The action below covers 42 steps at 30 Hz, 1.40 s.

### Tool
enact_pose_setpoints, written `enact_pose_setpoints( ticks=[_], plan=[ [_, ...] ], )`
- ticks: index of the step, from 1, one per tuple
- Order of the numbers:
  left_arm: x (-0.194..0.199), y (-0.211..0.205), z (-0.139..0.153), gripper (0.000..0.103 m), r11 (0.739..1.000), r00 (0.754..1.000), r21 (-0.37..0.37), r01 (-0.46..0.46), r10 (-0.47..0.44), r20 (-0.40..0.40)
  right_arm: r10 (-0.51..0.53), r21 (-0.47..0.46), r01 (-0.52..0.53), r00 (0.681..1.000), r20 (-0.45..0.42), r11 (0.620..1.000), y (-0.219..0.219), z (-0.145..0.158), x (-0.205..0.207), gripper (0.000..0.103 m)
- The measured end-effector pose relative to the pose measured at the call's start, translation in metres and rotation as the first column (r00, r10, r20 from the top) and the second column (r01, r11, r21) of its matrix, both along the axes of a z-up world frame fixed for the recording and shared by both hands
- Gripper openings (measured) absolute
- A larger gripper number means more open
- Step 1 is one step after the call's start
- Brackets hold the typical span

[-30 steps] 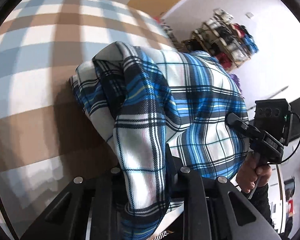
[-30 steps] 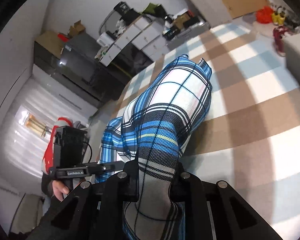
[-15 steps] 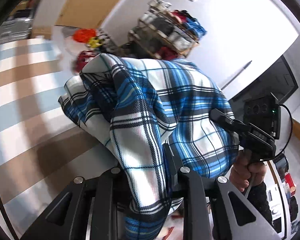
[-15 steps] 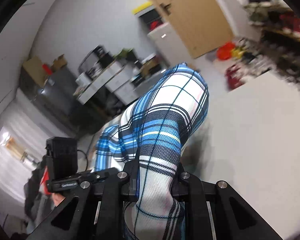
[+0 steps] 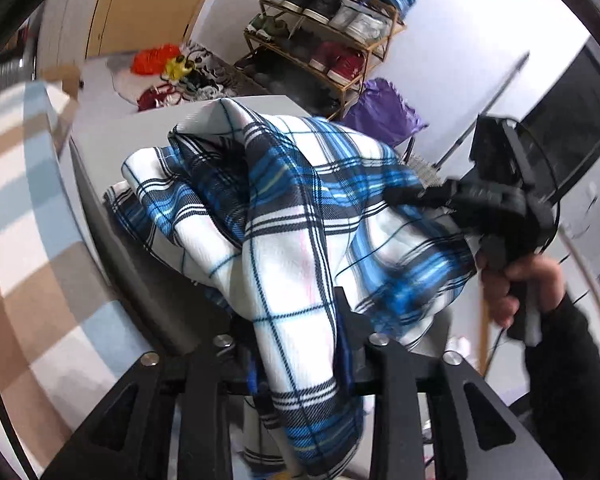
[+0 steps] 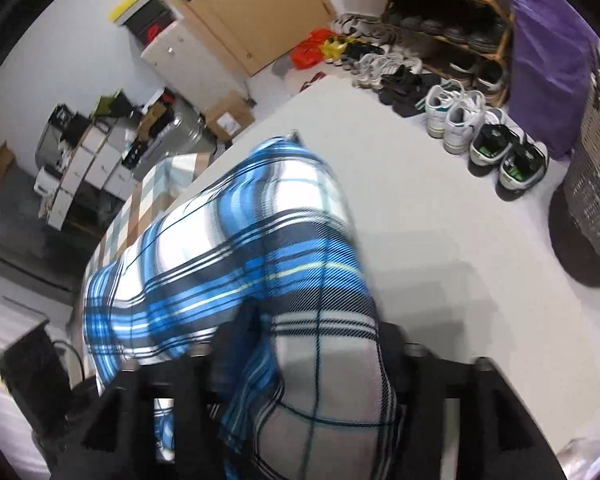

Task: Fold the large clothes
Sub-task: 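Grasp the bundle with the left gripper while the right gripper holds it, lift off bed, then carry the plaid bundle with both grippers and lower it onto the grey box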

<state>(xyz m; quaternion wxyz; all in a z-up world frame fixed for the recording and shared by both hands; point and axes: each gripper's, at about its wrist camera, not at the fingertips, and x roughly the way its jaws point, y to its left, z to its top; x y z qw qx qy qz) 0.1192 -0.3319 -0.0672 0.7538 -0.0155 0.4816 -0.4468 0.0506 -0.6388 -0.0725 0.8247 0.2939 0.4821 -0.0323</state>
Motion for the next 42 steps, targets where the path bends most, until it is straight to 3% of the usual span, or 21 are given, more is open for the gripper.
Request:
enact_pose_setpoints(
  ticks=[4, 7, 11, 12, 15, 18, 22, 25, 28, 31, 34, 36, 38, 40, 41, 42],
  plan=[
    [0.003, 0.005, 0.0, 0.033, 0.998, 1.0, 0.061, 0.005, -0.005, -0.008, -0.03, -0.04, 0.029, 0.999, -0.035, 0.999, -0.014, 0.01, -0.017, 0.071],
    [0.0, 0.02, 0.008, 0.033, 0.996, 1.0, 0.082, -0.03, 0.03, -0.002, -0.042, -0.146, 0.042, 0.999, 0.004, 0.988, -0.008, 0.039, -0.027, 0.074],
    [-0.01, 0.036, 0.038, 0.033, 0.991, 0.992, 0.087, -0.103, 0.095, 0.084, 0.094, -0.233, -0.063, 0.988, 0.125, 0.97, 0.029, 0.072, -0.041, 0.101],
    [-0.011, 0.036, 0.049, 0.033, 0.99, 0.988, 0.078, -0.116, 0.107, 0.112, 0.156, -0.252, -0.122, 0.981, 0.117, 0.96, 0.043, 0.073, -0.04, 0.101],
    [-0.011, 0.02, 0.072, 0.033, 0.993, 0.982, 0.049, -0.11, 0.101, 0.159, 0.255, -0.358, -0.242, 0.967, -0.011, 0.902, 0.076, 0.05, -0.033, 0.101],
    [-0.008, -0.013, 0.077, 0.042, 0.996, 0.987, 0.061, -0.065, 0.056, 0.148, 0.24, -0.407, -0.28, 0.96, -0.148, 0.87, 0.088, 0.015, -0.028, 0.101],
    [0.002, -0.04, 0.068, 0.042, 0.994, 0.986, 0.09, -0.069, 0.054, 0.155, 0.259, -0.47, -0.308, 0.951, -0.168, 0.827, 0.097, 0.001, -0.035, 0.103],
    [0.009, -0.058, 0.045, 0.042, 0.981, 0.991, 0.189, -0.049, 0.024, 0.132, 0.283, -0.475, -0.326, 0.945, -0.163, 0.817, 0.097, 0.0, -0.043, 0.103],
    [0.012, -0.053, 0.022, 0.042, 0.966, 0.992, 0.254, -0.039, 0.008, 0.125, 0.3, -0.45, -0.338, 0.941, -0.156, 0.827, 0.093, 0.001, -0.05, 0.103],
    [0.012, -0.035, 0.005, 0.042, 0.971, 0.998, 0.236, -0.03, 0.014, 0.066, 0.321, -0.418, -0.35, 0.936, -0.141, 0.838, 0.088, 0.001, -0.051, 0.103],
    [0.004, -0.016, 0.009, 0.042, 0.974, 0.996, 0.217, -0.072, 0.057, 0.075, 0.319, -0.362, -0.344, 0.939, -0.13, 0.866, 0.081, 0.007, -0.045, 0.103],
    [-0.003, -0.009, 0.018, 0.042, 0.966, 0.993, 0.24, -0.091, 0.069, 0.098, 0.269, -0.262, -0.287, 0.958, -0.104, 0.922, 0.065, 0.02, -0.041, 0.103],
    [-0.011, -0.005, 0.028, 0.042, 0.967, 0.989, 0.229, -0.11, 0.085, 0.117, 0.204, -0.174, -0.204, 0.979, -0.023, 0.963, 0.051, 0.036, -0.041, 0.102],
    [-0.016, 0.0, 0.029, 0.046, 0.974, 0.992, 0.206, -0.094, 0.075, 0.098, 0.154, -0.17, -0.148, 0.988, 0.024, 0.974, 0.046, 0.048, -0.04, 0.103],
    [-0.021, 0.001, 0.025, 0.053, 0.976, 0.996, 0.207, -0.074, 0.06, 0.073, 0.142, -0.19, -0.139, 0.99, 0.004, 0.972, 0.046, 0.048, -0.036, 0.103],
    [-0.026, 0.001, 0.019, 0.054, 0.974, 0.998, 0.218, -0.058, 0.047, 0.052, 0.133, -0.195, -0.135, 0.991, -0.023, 0.971, 0.045, 0.043, -0.031, 0.103]
  ],
)
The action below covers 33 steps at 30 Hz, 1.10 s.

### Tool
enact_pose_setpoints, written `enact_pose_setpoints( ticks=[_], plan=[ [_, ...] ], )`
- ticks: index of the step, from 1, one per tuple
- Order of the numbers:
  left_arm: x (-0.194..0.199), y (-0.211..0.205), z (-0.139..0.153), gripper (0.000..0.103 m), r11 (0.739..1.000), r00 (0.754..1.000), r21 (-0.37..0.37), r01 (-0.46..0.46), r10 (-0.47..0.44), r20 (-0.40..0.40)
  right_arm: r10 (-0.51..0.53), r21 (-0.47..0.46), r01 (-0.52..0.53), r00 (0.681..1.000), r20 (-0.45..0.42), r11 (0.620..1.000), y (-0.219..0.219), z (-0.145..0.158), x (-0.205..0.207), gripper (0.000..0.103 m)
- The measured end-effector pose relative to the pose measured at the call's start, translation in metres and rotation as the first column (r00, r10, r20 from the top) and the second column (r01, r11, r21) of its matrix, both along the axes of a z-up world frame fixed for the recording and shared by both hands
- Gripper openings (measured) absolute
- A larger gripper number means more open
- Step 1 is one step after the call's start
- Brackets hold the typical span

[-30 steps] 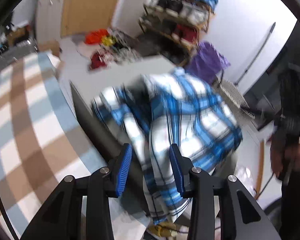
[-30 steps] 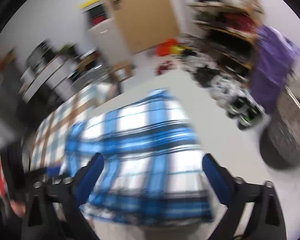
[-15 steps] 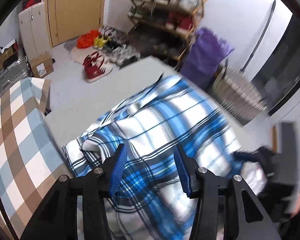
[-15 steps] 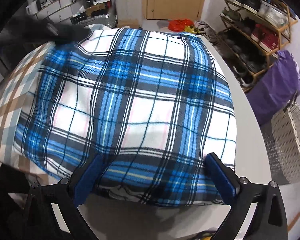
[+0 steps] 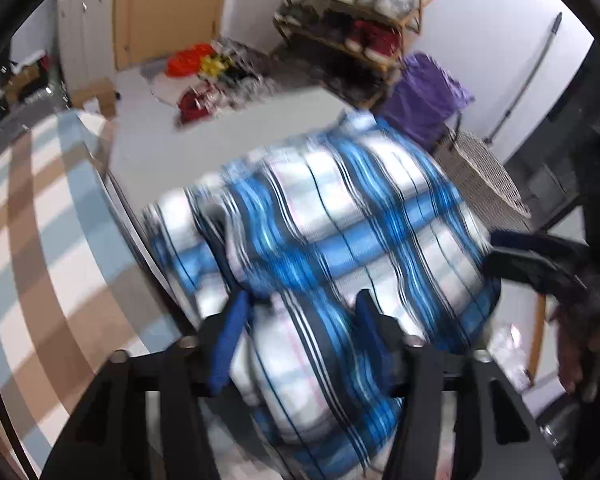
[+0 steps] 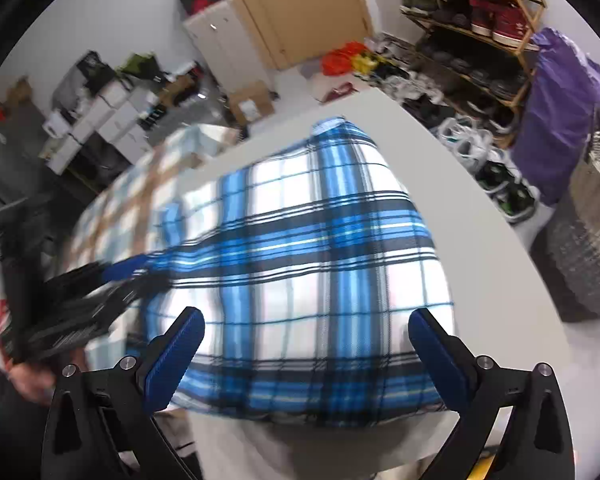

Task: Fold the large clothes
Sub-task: 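Carry the plaid bundle with both grippers and lower it onto the grey box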

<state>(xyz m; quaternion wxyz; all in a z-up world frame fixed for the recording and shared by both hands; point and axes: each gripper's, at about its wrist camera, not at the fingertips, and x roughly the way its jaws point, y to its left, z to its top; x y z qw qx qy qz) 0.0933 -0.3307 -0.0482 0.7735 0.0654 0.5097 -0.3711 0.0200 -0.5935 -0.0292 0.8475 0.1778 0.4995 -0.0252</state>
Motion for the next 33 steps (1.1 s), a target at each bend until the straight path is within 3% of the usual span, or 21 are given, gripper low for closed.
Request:
enact_pose_setpoints(
  ticks=[2, 4, 5, 9, 11, 14, 17, 19, 23, 26, 31, 33],
  plan=[
    [-0.004, 0.0, -0.011, 0.054, 1.0, 1.0, 0.023, 0.005, -0.005, 0.004, -0.026, 0.013, 0.027, 0.997, -0.071, 1.0, -0.002, -0.018, 0.008, 0.103],
    [-0.008, 0.001, -0.022, 0.055, 0.999, 1.0, 0.045, 0.014, -0.014, 0.012, -0.035, -0.015, 0.034, 0.996, -0.083, 0.999, -0.001, -0.029, 0.014, 0.103],
    [-0.01, 0.004, -0.026, 0.059, 0.999, 1.0, 0.041, 0.005, -0.005, 0.019, -0.024, -0.053, 0.019, 0.996, -0.081, 0.998, 0.004, -0.032, 0.016, 0.103],
    [-0.009, 0.009, -0.024, 0.06, 0.999, 1.0, 0.038, -0.016, 0.016, 0.002, 0.005, -0.2, -0.029, 0.993, -0.119, 0.979, 0.027, -0.038, 0.021, 0.103],
    [-0.009, 0.01, -0.018, 0.06, 0.999, 1.0, 0.035, -0.024, 0.024, -0.002, -0.006, -0.192, -0.017, 0.993, -0.118, 0.981, 0.029, -0.033, 0.019, 0.103],
    [-0.012, 0.013, -0.011, 0.06, 1.0, 1.0, -0.009, -0.015, 0.015, -0.006, -0.058, -0.092, 0.052, 0.996, -0.063, 0.994, 0.015, -0.021, 0.01, 0.103],
    [-0.013, 0.006, -0.024, 0.06, 1.0, 1.0, 0.031, 0.006, -0.006, -0.022, -0.075, -0.043, 0.072, 0.995, -0.071, 0.996, 0.006, -0.026, 0.006, 0.103],
    [-0.013, 0.004, -0.032, 0.06, 0.999, 1.0, 0.036, 0.002, -0.001, -0.022, -0.022, -0.119, 0.011, 0.995, -0.093, 0.993, 0.017, -0.034, 0.01, 0.103],
    [-0.009, 0.004, -0.043, 0.07, 0.999, 0.997, 0.028, -0.032, 0.034, -0.066, 0.034, -0.32, -0.076, 0.99, -0.135, 0.944, 0.049, -0.047, 0.016, 0.103],
    [-0.001, 0.003, -0.048, 0.07, 0.999, 0.99, 0.005, -0.045, 0.045, -0.13, 0.053, -0.332, -0.097, 0.989, -0.139, 0.938, 0.049, -0.05, 0.022, 0.103],
    [0.004, -0.008, -0.044, 0.07, 0.998, 0.987, 0.056, -0.034, 0.043, -0.152, 0.066, -0.309, -0.097, 0.992, -0.109, 0.946, 0.039, -0.052, 0.026, 0.103],
    [0.002, -0.003, -0.036, 0.07, 0.998, 0.992, 0.052, -0.042, 0.048, -0.121, 0.048, -0.301, -0.071, 0.995, -0.084, 0.951, 0.036, -0.05, 0.024, 0.103]
  ],
)
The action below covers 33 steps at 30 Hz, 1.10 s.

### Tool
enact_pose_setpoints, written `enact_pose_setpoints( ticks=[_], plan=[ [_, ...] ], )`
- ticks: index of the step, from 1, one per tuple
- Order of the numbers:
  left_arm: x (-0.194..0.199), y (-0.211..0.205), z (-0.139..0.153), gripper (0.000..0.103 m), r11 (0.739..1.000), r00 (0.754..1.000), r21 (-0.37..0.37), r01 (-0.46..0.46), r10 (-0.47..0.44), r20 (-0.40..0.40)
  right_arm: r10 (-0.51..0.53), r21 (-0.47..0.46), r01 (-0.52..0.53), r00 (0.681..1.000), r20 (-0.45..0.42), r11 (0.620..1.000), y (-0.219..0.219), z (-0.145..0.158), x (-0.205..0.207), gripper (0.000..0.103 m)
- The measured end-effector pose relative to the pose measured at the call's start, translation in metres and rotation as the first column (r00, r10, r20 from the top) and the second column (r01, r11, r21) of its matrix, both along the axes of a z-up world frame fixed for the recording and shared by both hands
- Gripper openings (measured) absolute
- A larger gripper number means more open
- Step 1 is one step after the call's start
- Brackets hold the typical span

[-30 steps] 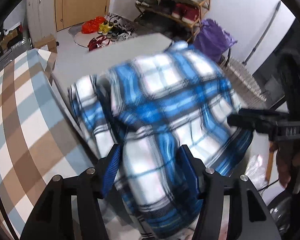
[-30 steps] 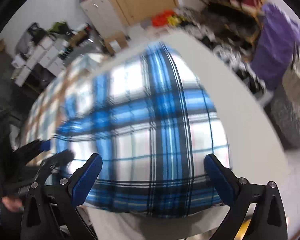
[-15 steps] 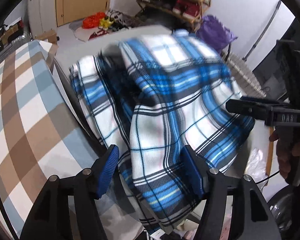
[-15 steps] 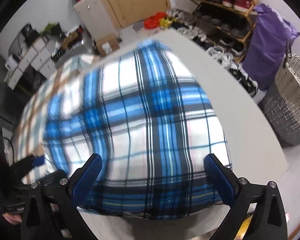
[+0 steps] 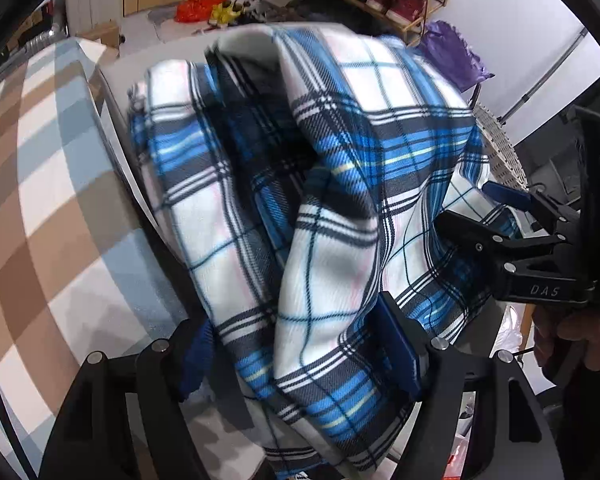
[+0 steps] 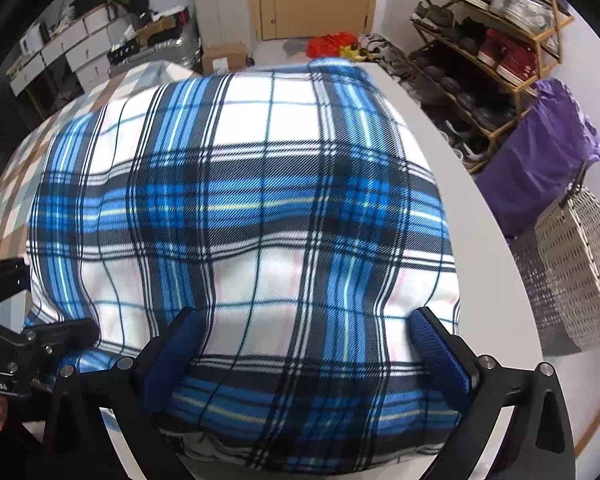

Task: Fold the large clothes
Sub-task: 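Carry the plaid bundle with both grippers and lower it onto the grey box, then open both grippers and pull them back from the bundle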

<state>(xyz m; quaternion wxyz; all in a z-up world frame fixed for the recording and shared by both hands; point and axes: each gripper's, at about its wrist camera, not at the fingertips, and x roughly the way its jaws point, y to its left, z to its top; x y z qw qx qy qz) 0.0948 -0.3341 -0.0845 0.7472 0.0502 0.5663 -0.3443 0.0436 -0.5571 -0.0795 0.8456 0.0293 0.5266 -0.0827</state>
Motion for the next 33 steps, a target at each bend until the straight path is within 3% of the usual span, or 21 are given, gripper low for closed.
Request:
enact_pose_setpoints(
  ticks=[5, 9, 13, 19, 21, 23, 28, 29, 31, 33],
  plan=[
    [-0.019, 0.022, 0.025, 0.07, 1.0, 0.993, 0.014, -0.025, 0.024, 0.111, -0.053, 0.051, 0.046, 0.988, 0.143, 0.998, 0.004, 0.026, -0.031, 0.103],
    [-0.045, 0.038, 0.057, 0.07, 0.999, 0.981, -0.016, -0.029, 0.032, 0.191, -0.092, 0.136, 0.052, 0.949, 0.302, 0.989, 0.015, 0.064, -0.081, 0.103],
    [-0.076, 0.051, 0.087, 0.071, 0.998, 0.951, -0.041, -0.048, 0.058, 0.303, -0.125, 0.196, 0.052, 0.917, 0.379, 0.979, 0.031, 0.093, -0.122, 0.103],
    [-0.138, 0.087, 0.136, 0.072, 0.991, 0.857, -0.111, -0.069, 0.116, 0.502, -0.158, 0.206, 0.059, 0.848, 0.505, 0.977, 0.074, 0.128, -0.175, 0.103],
    [-0.149, 0.095, 0.146, 0.077, 0.988, 0.824, -0.137, -0.075, 0.139, 0.549, -0.173, 0.215, 0.061, 0.815, 0.553, 0.975, 0.09, 0.138, -0.195, 0.103],
    [-0.171, 0.106, 0.157, 0.088, 0.98, 0.774, -0.18, -0.083, 0.177, 0.608, -0.195, 0.204, 0.089, 0.784, 0.59, 0.975, 0.107, 0.145, -0.217, 0.103],
    [-0.216, 0.129, 0.166, 0.091, 0.97, 0.673, -0.235, -0.064, 0.215, 0.708, -0.208, 0.137, 0.157, 0.697, 0.686, 0.978, 0.144, 0.157, -0.271, 0.103],
    [-0.223, 0.133, 0.166, 0.095, 0.968, 0.652, -0.241, -0.068, 0.226, 0.723, -0.198, 0.124, 0.155, 0.692, 0.695, 0.98, 0.149, 0.157, -0.277, 0.103],
    [-0.236, 0.143, 0.166, 0.102, 0.962, 0.626, -0.268, -0.057, 0.243, 0.741, -0.173, 0.094, 0.151, 0.689, 0.704, 0.984, 0.163, 0.159, -0.29, 0.103],
    [-0.245, 0.151, 0.164, 0.102, 0.955, 0.618, -0.293, -0.044, 0.257, 0.743, -0.146, 0.062, 0.148, 0.673, 0.725, 0.987, 0.18, 0.161, -0.305, 0.103]
  ],
)
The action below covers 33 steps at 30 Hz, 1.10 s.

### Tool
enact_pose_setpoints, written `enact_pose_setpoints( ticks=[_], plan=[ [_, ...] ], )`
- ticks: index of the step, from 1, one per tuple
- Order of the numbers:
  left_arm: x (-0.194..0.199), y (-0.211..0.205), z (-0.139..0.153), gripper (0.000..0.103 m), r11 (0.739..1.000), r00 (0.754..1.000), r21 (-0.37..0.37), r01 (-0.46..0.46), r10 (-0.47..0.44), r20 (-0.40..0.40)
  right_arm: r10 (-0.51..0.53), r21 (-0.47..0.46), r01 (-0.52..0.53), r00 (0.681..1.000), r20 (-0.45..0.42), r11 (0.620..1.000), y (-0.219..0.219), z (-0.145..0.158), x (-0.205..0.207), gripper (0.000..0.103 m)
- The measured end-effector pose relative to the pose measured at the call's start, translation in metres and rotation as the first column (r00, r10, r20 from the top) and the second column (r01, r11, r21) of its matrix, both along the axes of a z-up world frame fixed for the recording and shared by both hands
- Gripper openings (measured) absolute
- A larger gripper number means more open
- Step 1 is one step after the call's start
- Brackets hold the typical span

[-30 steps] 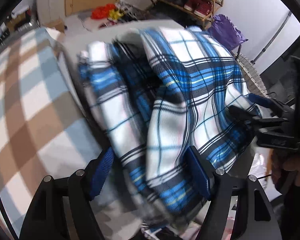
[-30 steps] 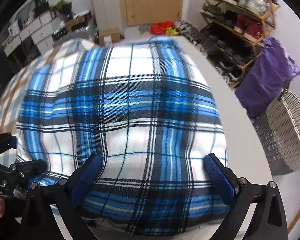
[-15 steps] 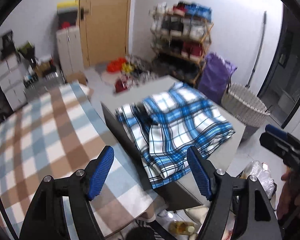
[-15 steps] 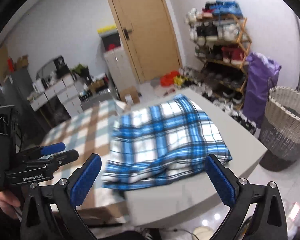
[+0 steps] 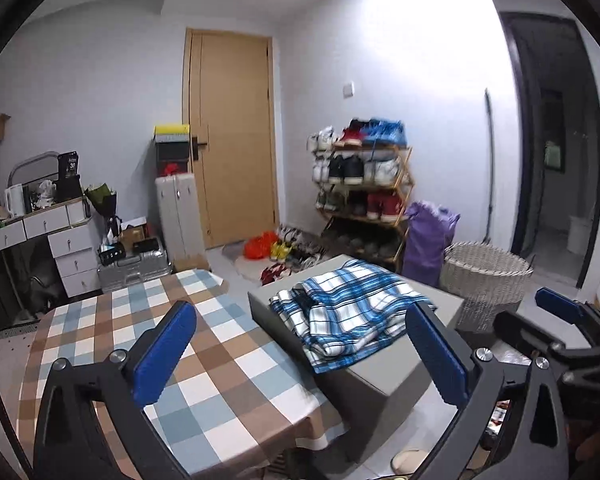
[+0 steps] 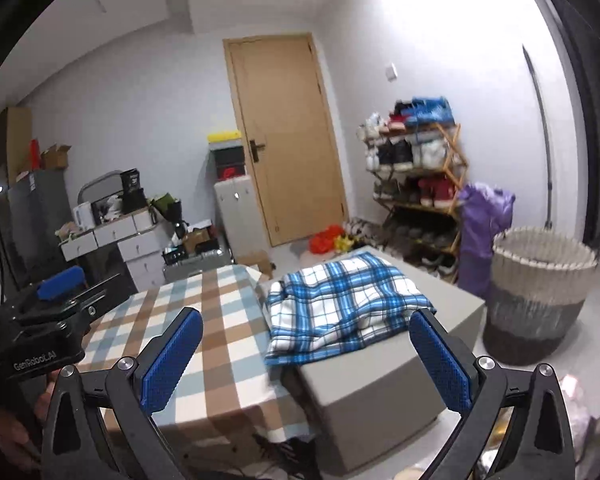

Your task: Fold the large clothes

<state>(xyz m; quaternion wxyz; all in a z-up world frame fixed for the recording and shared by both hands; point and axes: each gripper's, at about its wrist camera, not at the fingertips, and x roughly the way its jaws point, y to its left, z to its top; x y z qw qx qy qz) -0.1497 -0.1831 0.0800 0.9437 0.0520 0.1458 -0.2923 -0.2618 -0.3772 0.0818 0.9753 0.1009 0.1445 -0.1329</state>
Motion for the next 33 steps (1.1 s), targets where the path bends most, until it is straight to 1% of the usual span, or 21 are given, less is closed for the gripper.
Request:
enact_pose_setpoints(
  ticks=[3, 7, 11, 15, 20, 22, 27, 33],
  plan=[
    [-0.008, 0.008, 0.0, 0.102, 1.0, 1.0, -0.026, -0.011, 0.011, 0.013, -0.014, -0.049, 0.016, 0.999, 0.038, 0.999, 0.022, 0.002, -0.022, 0.103],
    [-0.02, 0.013, -0.002, 0.102, 1.0, 0.999, -0.023, -0.02, 0.021, 0.03, -0.032, -0.066, 0.036, 0.997, 0.065, 0.997, 0.04, 0.001, -0.042, 0.103],
    [-0.026, 0.012, -0.004, 0.102, 1.0, 0.997, 0.002, -0.03, 0.03, 0.064, -0.03, -0.07, 0.035, 0.997, 0.069, 0.997, 0.051, -0.003, -0.054, 0.103],
    [-0.028, 0.009, -0.005, 0.102, 1.0, 0.998, 0.004, -0.025, 0.024, 0.066, -0.035, -0.104, 0.041, 0.998, 0.059, 0.994, 0.063, -0.007, -0.063, 0.103],
    [-0.034, 0.009, -0.01, 0.102, 0.999, 0.997, -0.01, -0.039, 0.04, 0.069, -0.033, -0.089, 0.04, 0.997, 0.069, 0.995, 0.064, -0.012, -0.072, 0.103],
    [-0.037, 0.008, -0.015, 0.102, 0.999, 0.997, -0.008, -0.034, 0.034, 0.064, -0.054, -0.09, 0.06, 0.996, 0.067, 0.994, 0.062, -0.013, -0.072, 0.103],
    [-0.041, 0.006, -0.023, 0.102, 0.999, 0.998, -0.002, -0.036, 0.036, 0.044, -0.048, -0.038, 0.051, 0.997, 0.066, 0.998, 0.055, -0.017, -0.074, 0.103],
    [-0.043, 0.006, -0.024, 0.102, 1.0, 0.999, 0.002, -0.029, 0.029, 0.032, -0.05, -0.062, 0.054, 0.997, 0.059, 0.997, 0.062, -0.02, -0.073, 0.103]
  ],
)
